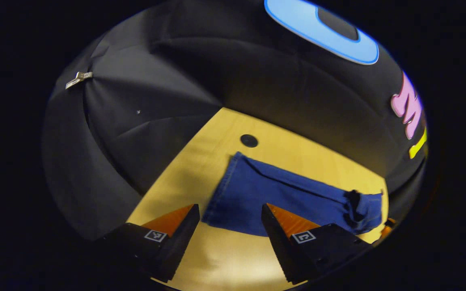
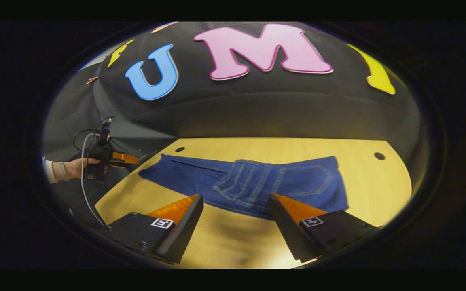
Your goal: Grasp the waist and the cuffs of the jeans and fold them to make the two legs overlap; first hold the waist and fold one-third of the jeans toward the cuffs, then hold the cuffs and fold the remaining one-third in the same direction to finish folding.
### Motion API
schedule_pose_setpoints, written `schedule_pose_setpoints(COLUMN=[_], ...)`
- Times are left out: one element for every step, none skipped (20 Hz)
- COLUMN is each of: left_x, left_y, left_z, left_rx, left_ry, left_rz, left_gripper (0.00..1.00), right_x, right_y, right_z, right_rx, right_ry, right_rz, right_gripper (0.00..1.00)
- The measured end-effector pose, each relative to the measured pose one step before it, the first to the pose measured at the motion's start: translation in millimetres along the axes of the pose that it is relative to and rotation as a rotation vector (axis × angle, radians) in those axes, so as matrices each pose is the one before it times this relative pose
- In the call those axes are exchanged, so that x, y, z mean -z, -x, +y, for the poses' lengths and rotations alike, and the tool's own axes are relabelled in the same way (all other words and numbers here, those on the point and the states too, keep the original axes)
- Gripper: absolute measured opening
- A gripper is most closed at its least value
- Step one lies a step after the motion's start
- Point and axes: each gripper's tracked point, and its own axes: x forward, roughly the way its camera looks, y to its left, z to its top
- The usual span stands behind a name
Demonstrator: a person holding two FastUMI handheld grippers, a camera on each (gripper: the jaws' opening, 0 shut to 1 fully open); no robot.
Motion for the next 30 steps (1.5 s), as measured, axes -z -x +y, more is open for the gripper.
schedule_pose_setpoints(left_x=[6.84,7.25,6.52,8.89,15.92,-8.3,5.45,-4.39,0.02,0.05,4.75,0.08,0.17,-1.46,-4.39,-2.32,-1.53,-1.93,-2.8,-0.99,-1.01,-3.14,-3.62,-6.77,-5.95,-10.95,-10.03,-10.25,-9.94,-7.98], left_y=[-14.41,-10.18,-4.75,-5.09,-7.43,-5.76,-2.1,-1.29,2.3,4.79,-1.6,0.28,-4.27,-2.97,2.66,-3.6,-1.62,-0.09,1.36,1.98,-1.04,2.64,5.22,9.11,11.2,12.96,12.29,11.38,6.2,7.21], left_z=[4.01,-4.93,-4.46,-2.56,-3.49,1.76,-3.69,0.49,0.79,1.19,-0.32,1.46,-1.11,-0.48,-8.48,-2.55,-3.87,-4.82,0.97,-2.88,-0.99,-1.7,-2.66,-8.84,-12.22,-14.37,-19.13,-20.28,-22.28,-23.96], left_rx=[-0.02029,-0.00238,0.00885,0.01628,0.02863,-0.01793,0.0304,-0.01267,-0.00293,-0.00924,-0.00353,-0.00316,0.00833,0.0013,0.03259,0.0191,0.01509,0.01905,0.01271,0.00419,-0.0027,-0.00517,0.00612,0.0157,0.02699,0.02856,0.03561,0.02568,0.03172,0.03571], left_ry=[0.00247,0.02412,0.02488,0.01729,0.01007,-0.04824,-0.03969,-0.0497,-0.03871,-0.03991,-0.0296,-0.01992,-0.00294,0.02703,0.01852,0.03809,0.05111,0.05996,0.05964,0.0446,0.01943,-0.00628,-0.02152,-0.03007,-0.02857,-0.02548,-0.02086,-0.02015,-0.01938,-0.02241], left_rz=[0.03273,0.03786,0.03558,0.04126,0.0587,-0.02698,0.02643,0.00101,0.02758,0.01516,0.01953,0.01048,-0.00251,-0.02021,-0.02565,-0.01281,-0.01207,-0.01122,-0.00375,-0.0098,-0.00219,-0.0049,-0.01402,-0.02725,-0.02564,-0.03481,-0.03134,-0.03076,-0.02803,-0.0251], left_gripper=[0.96,0.97,0.96,0.96,0.96,0.96,0.93,1.0,0.99,0.9,0.98,0.98,0.98,0.79,0.6,0.42,0.34,0.24,0.2,0.13,0.1,0.07,0.07,0.07,0.07,0.06,0.06,0.06,0.06,0.06], right_x=[3.8,3.4,1.62,2.77,4.02,3.13,0.92,1.54,2.17,1.0,-1.57,-1.01,-0.33,-0.21,-0.18,0.65,0.26,1.67,1.31,0.85,1.01,-0.34,-1.31,-0.73,-0.82,-2.92,-3.23,-2.6,-1.3,-1.23], right_y=[9.09,6.55,6.31,2.81,3.2,3.02,3.09,0.79,-0.51,-0.22,-0.77,-0.16,-0.24,-0.07,1.36,1.66,4.04,3.23,2.75,2.85,2.67,3.4,2.58,2.74,2.13,2.35,2.16,2.43,1.63,2.26], right_z=[-14.73,-11.72,-11.74,-10.05,-9.54,-6.38,-3.75,-3.19,-0.81,0.69,3.64,2.09,0.88,-0.07,0.23,-1.27,-0.46,-1.35,-1.7,-1.58,-2.2,-3.3,-2.96,-2.88,-2.0,-1.71,-0.76,-0.7,-0.8,-2.2], right_rx=[0.03237,0.02451,0.02297,0.02101,0.02169,0.00746,0.00586,0.00501,0.00147,-0.00346,-0.00931,-0.01043,-0.00465,-0.00368,-0.00039,0.00033,-0.00271,-0.00244,-0.00126,-0.00125,0.00233,0.00206,0.00282,0.00195,0.00227,0.00125,-0.00084,-0.00291,-0.00323,-0.00063], right_ry=[-0.01002,-0.01551,-0.01418,-0.00911,-0.00442,-0.00764,-0.01042,-0.0066,-0.00293,-0.00019,-0.00561,-0.00841,-0.00543,-0.0012,0.00359,0.00716,0.00877,0.00946,0.00815,0.00495,0.00114,-0.00312,-0.00684,-0.00922,-0.00793,-0.00453,-0.00058,0.00008,0.00032,0.00077], right_rz=[0.00369,0.00299,-0.00029,0.00368,0.00622,0.00391,-0.00037,0.00203,0.00577,0.00008,-0.00243,-0.00023,0.00011,0.00106,0.00112,0.00239,0.00067,0.00188,0.00129,0.00239,0.00168,-0.00151,-0.00476,-0.0037,-0.00405,-0.00651,-0.00715,-0.00734,-0.00333,-0.00322], right_gripper=[0.98,0.98,0.98,0.98,0.98,0.98,0.98,0.98,0.98,0.98,0.98,0.98,0.98,0.98,0.98,0.98,0.98,0.98,0.98,0.98,0.98,0.98,0.98,0.98,0.98,0.98,0.98,1.0,0.98,0.98])
